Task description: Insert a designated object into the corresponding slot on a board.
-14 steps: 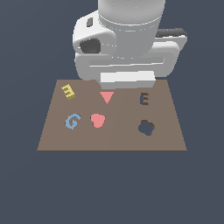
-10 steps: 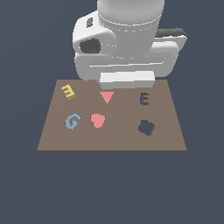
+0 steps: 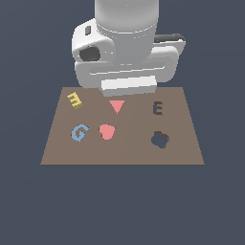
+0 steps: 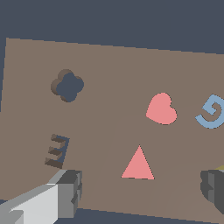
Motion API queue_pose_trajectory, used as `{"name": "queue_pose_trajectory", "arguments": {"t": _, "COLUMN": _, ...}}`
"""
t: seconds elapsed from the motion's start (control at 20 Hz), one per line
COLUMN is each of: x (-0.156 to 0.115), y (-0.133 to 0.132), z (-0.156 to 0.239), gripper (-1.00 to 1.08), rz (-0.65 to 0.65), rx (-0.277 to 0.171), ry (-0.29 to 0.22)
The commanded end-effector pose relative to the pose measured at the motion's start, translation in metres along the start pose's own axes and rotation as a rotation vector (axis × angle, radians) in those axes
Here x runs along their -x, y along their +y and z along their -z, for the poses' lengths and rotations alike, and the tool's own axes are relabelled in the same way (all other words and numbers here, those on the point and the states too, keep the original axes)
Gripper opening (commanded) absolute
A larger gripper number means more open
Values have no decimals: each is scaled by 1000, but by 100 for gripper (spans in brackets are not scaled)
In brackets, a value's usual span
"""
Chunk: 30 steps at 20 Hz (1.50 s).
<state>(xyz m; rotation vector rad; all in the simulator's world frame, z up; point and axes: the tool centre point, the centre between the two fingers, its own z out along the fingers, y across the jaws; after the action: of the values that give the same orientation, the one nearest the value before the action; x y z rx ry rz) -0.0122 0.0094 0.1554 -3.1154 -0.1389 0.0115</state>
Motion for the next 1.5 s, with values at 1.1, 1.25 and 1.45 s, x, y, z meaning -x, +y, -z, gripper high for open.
{"name": "queue_pose_trajectory", "arguments": {"t": 1.1, "x": 73, "y": 143, "z": -83, "gripper": 100, "rz": 380, "rx": 20, "ry": 0}}
{"name": "queue_pose_trajectory", "arguments": {"t": 1.25, "x": 76, "y": 156, "z": -90, "gripper": 100, "rz": 411, "rx": 21, "ry": 0}}
{"name": "queue_pose_trajectory", "arguments": {"t": 1.45, "x": 78, "y": 170, "z": -97, "gripper": 100, "rz": 443, "rx": 23, "ry": 1}}
